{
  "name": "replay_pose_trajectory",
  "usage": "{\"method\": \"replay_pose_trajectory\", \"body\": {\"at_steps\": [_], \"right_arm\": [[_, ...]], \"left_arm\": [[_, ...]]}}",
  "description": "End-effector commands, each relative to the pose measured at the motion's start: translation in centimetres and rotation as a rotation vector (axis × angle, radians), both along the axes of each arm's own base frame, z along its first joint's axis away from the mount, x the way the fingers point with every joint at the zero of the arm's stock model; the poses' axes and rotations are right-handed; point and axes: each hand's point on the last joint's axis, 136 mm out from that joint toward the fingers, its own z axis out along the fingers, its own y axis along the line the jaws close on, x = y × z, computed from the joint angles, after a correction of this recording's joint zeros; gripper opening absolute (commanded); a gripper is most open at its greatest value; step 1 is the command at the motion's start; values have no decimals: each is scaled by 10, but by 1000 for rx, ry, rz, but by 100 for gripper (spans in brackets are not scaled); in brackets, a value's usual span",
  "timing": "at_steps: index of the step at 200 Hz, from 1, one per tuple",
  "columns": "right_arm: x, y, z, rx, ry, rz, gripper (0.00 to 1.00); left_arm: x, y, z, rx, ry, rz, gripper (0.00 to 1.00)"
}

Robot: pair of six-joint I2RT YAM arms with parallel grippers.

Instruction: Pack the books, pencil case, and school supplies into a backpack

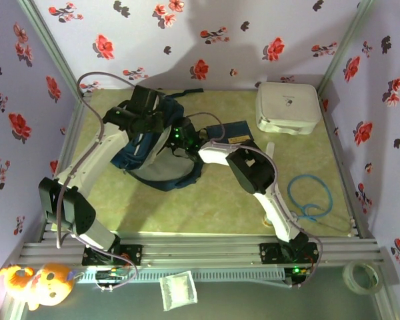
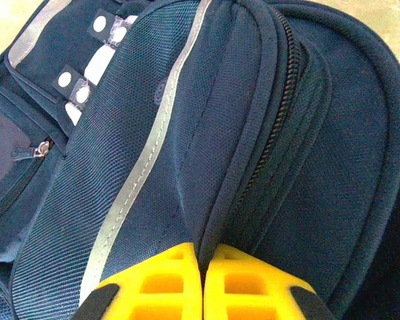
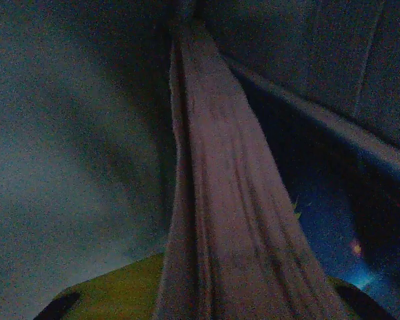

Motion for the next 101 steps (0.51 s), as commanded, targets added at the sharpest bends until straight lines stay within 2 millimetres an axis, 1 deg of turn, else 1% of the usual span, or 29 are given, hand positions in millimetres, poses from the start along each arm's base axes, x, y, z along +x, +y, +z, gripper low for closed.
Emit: {"method": "replay_pose_trajectory", "body": {"at_steps": [1, 25, 29, 50, 75, 80, 101], "right_arm": [[-2, 11, 13, 57, -2, 12, 34], [-3, 0, 19, 45, -8, -4, 47], [-4, -4, 17, 34, -3, -7, 47], [-12, -18, 22, -7, 21, 5, 50], [-26, -41, 16, -36, 57, -6, 53], [-28, -45, 19, -31, 51, -5, 54], [-35, -65, 21, -35, 60, 2, 54]], "left_arm": [[18, -3, 45, -157, -138, 42, 0], [19, 4, 45, -182, -130, 50, 0], [20, 5, 44, -184, -128, 51, 0], [22, 9, 41, -199, -125, 53, 0], [25, 14, 34, -188, -131, 43, 0], [26, 15, 32, -184, -133, 41, 0], [30, 19, 25, -181, -141, 48, 0]]}}
